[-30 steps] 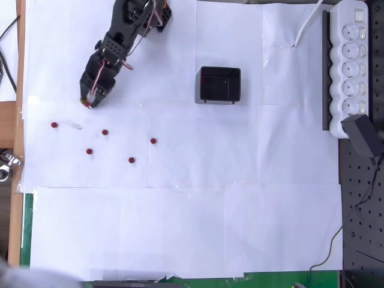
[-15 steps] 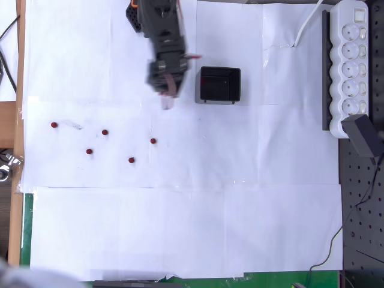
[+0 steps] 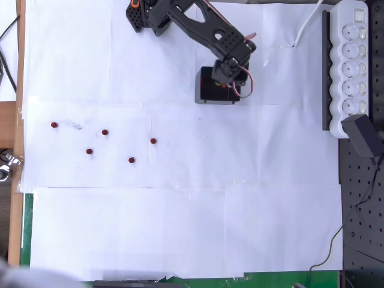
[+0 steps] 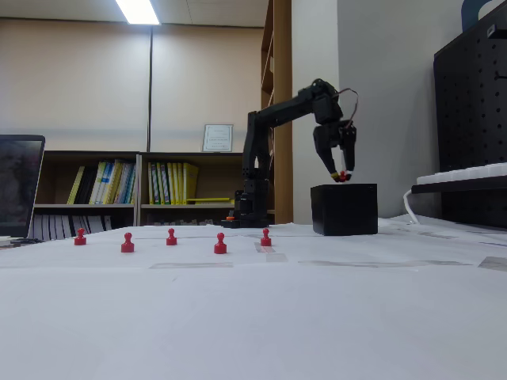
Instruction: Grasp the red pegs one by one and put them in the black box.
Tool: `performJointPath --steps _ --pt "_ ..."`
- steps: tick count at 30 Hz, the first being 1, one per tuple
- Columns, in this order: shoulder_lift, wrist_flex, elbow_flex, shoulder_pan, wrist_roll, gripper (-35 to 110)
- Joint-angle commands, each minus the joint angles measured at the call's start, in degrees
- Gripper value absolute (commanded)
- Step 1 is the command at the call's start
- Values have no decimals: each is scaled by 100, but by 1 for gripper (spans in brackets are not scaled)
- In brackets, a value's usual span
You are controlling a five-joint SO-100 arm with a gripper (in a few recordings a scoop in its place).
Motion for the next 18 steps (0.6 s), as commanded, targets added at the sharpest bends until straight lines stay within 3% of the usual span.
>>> performJointPath --steps 1,8,18 --pt "-44 -123 -35 -9 35 6" --pt "-193 0 -378 79 308 16" --pt "-2619 413 -26 932 729 19"
